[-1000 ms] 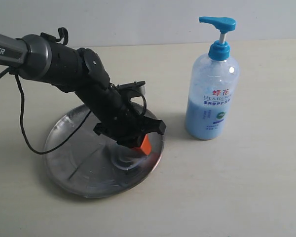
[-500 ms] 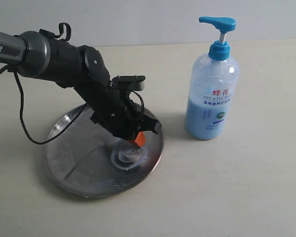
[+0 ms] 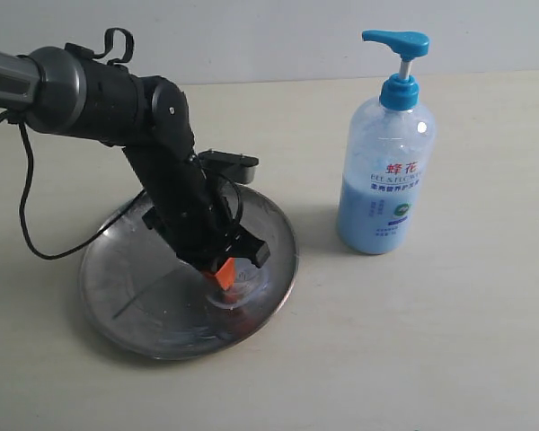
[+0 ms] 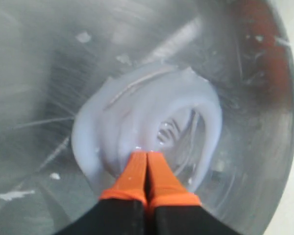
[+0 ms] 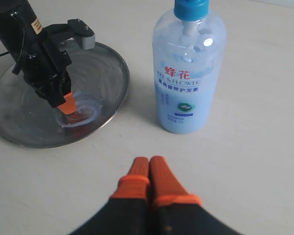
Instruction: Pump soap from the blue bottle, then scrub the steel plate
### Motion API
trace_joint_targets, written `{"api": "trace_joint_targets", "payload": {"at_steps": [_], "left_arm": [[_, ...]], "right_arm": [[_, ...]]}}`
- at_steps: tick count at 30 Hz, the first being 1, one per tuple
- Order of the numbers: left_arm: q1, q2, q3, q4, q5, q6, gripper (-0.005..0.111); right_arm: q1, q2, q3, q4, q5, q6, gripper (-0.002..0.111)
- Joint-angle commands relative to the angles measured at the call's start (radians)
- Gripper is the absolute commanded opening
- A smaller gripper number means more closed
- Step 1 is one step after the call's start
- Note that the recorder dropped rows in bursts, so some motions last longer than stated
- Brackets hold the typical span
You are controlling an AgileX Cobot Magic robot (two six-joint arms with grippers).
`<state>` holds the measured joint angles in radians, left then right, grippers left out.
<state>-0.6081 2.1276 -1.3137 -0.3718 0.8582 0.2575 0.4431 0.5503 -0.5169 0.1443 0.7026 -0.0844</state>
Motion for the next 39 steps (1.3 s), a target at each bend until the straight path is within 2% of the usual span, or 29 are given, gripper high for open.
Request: {"api": "trace_joint_targets", "payload": {"at_steps": [1,8,20,27,39], "left_arm": [[-0.005,0.032,0.021,-0.004,0.071,-0.008,0.000],[-0.011,0.030,0.021,-0.122,0.044,0.069,0.000],[-0.007,-0.168,0.021,-0.074,-0.161,0.072,0.000],[-0.007,-0.294,0.021,-0.008,-0.169,0.072,0.000],[-0.007,-0.536,0.090,-0.005,-0.165,0.072,0.000]], "right_arm": [[-0.001,-0.003,0.004,0.002,-0.016,-0.006,0.000],[-0.001,-0.003,0.004,0.004,-0.016,-0.006,0.000],[-0.001,-0.003,0.004,0.002,-0.017,-0.026,0.000],[-0.001,-0.003,0.004,0.002,-0.025,-0.049,0.000],[-0.001,-0.005,0.021,0.002,-0.069,-0.054,0.000]]}}
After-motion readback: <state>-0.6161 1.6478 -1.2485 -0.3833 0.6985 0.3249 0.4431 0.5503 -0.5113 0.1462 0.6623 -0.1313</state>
